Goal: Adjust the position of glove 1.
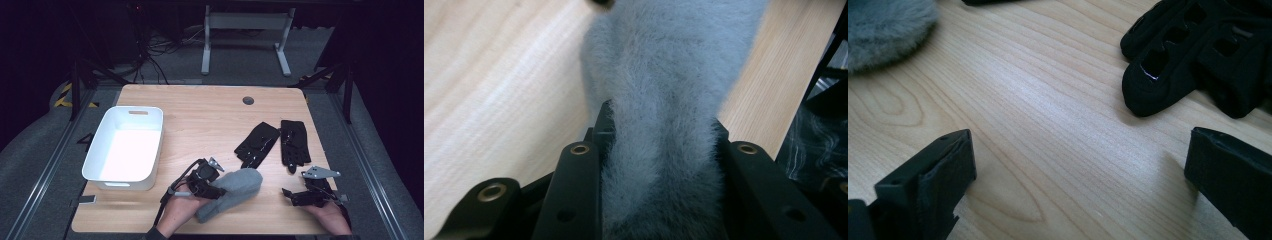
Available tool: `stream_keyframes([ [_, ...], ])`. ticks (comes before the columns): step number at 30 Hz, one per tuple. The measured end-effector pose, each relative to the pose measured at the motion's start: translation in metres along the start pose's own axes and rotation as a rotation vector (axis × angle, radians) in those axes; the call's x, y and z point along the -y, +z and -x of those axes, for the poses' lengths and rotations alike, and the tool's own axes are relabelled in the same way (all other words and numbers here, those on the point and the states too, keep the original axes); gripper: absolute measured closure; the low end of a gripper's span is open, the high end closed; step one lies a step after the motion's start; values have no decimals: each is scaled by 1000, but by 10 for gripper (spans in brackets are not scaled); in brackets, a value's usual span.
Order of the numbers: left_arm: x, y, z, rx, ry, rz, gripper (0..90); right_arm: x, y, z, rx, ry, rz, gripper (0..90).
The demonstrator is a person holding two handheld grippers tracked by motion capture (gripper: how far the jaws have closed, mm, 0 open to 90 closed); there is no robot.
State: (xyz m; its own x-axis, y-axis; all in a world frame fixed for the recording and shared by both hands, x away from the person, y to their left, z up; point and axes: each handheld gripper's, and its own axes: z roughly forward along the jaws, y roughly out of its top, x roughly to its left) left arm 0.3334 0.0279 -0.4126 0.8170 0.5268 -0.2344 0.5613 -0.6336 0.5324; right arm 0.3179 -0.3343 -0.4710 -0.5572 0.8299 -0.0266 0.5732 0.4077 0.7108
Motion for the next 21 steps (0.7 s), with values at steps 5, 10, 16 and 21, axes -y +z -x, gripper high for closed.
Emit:
stream_keyframes([
  [5, 4, 8, 7, -33, 16, 0, 638, 0, 0, 0, 0, 0, 0, 4],
  [10, 3, 7, 13, -25, 53, -1, 486, 0, 0, 0, 0, 0, 0, 4],
  [16, -2, -2, 14, -10, 97, 14, 321, 0, 0, 0, 0, 0, 0, 4],
  [21, -8, -12, 16, 4, 135, 67, 244, 0, 0, 0, 0, 0, 0, 4],
])
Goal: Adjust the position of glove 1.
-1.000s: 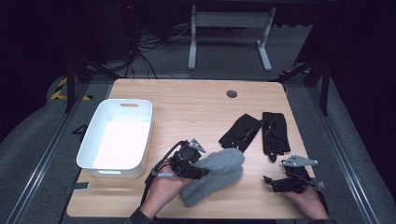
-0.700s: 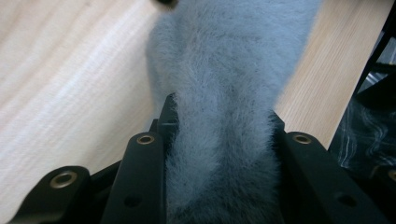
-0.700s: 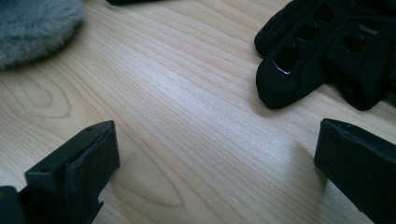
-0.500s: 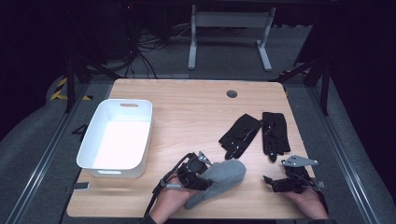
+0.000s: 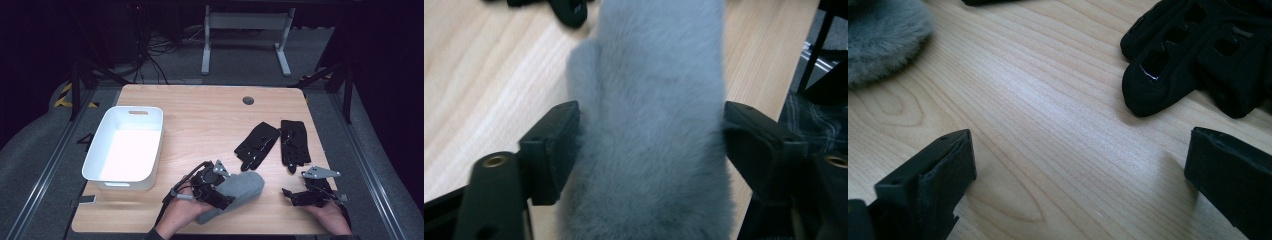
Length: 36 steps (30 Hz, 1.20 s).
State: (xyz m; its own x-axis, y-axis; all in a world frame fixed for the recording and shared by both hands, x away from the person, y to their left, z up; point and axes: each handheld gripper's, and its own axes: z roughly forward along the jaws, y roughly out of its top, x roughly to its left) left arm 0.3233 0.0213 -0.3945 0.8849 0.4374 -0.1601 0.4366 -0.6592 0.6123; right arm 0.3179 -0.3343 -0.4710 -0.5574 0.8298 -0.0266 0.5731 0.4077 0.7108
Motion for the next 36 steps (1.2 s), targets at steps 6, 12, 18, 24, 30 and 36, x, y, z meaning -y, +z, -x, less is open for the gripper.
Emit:
stream_keyframes([
  [6, -15, -14, -13, -10, 41, 71, 234, 0, 0, 0, 0, 0, 0, 4],
  [12, -17, -6, -28, 22, 31, 61, 224, 0, 0, 0, 0, 0, 0, 4],
  [18, -11, 15, -33, 46, 16, 5, 216, 0, 0, 0, 0, 0, 0, 4],
  [24, -5, 31, -30, 15, 25, -43, 163, 0, 0, 0, 0, 0, 0, 4],
  [30, -2, 41, -28, 6, 51, -97, 148, 0, 0, 0, 0, 0, 0, 4],
  [36, 0, 51, -29, 38, 47, -151, 147, 0, 0, 0, 0, 0, 0, 4],
])
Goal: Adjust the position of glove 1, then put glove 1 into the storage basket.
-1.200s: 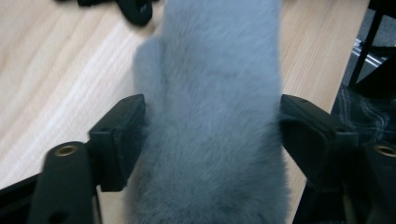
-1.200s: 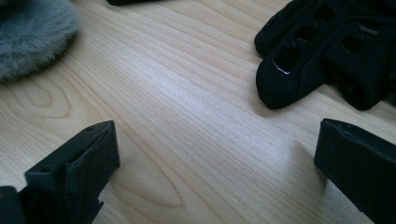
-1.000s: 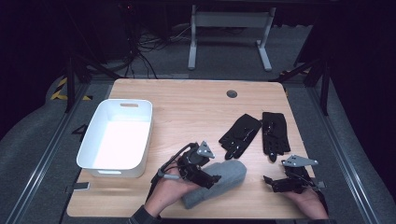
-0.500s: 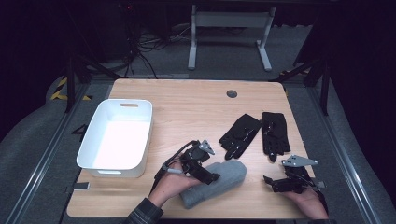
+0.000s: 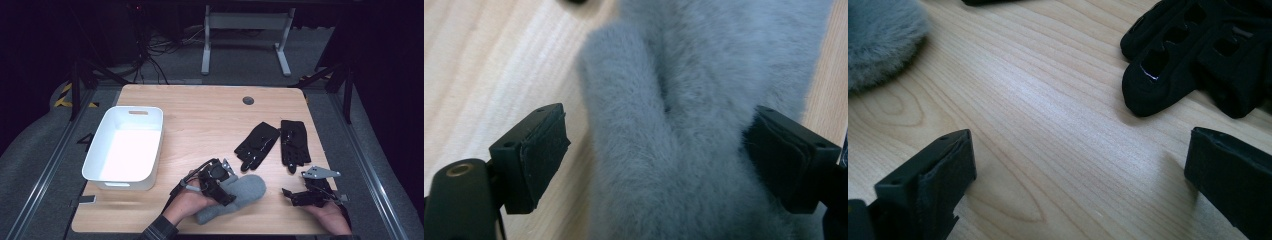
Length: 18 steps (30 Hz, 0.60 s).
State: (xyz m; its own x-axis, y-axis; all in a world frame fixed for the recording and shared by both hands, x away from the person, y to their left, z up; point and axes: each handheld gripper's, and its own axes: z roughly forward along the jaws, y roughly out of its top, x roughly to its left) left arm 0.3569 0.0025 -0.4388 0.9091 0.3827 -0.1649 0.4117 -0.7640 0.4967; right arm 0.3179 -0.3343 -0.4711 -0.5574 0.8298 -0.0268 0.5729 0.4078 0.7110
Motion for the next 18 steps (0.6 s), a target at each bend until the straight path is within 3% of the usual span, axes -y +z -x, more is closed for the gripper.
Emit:
stream_keyframes([
  [5, 1, 3, -3, 37, -12, -17, 170, 0, 0, 0, 0, 0, 0, 4],
  [11, 1, 5, -4, 116, -23, -37, 315, 0, 0, 0, 0, 0, 0, 4],
  [18, 1, 5, -4, 157, -19, -54, 493, 0, 0, 0, 0, 2, 1, 4],
])
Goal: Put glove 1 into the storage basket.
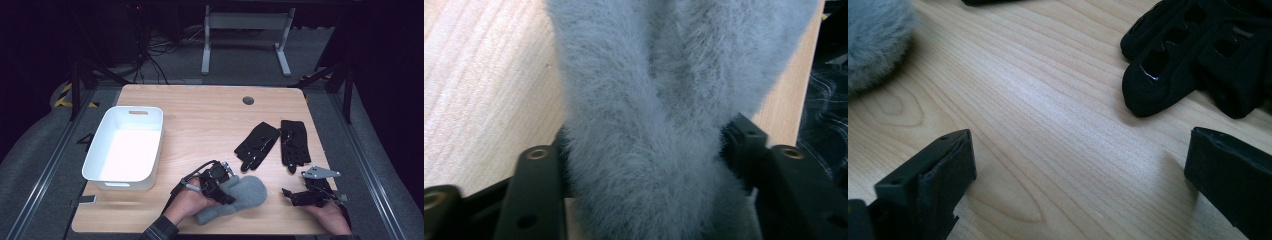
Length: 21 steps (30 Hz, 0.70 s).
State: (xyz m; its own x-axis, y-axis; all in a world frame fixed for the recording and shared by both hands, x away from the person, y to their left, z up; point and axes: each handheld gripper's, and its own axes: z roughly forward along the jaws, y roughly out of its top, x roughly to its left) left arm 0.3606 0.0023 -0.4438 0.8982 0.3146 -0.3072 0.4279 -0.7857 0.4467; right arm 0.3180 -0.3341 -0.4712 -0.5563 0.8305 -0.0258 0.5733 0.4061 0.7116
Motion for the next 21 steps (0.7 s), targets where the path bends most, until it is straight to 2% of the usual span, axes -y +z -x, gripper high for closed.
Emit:
stream_keyframes([
  [6, -1, -2, 2, -5, 16, -2, 620, 0, 0, 0, 1, 0, -1, 4],
  [8, -1, -4, 3, -10, 7, -3, 643, 0, 0, 0, 1, 0, -1, 4],
  [17, 0, -13, 6, 9, 8, 36, 679, 0, 0, 0, 0, 0, -2, 4],
  [21, -1, -20, 9, 0, 12, 58, 679, 0, 0, 0, 0, 0, -1, 4],
])
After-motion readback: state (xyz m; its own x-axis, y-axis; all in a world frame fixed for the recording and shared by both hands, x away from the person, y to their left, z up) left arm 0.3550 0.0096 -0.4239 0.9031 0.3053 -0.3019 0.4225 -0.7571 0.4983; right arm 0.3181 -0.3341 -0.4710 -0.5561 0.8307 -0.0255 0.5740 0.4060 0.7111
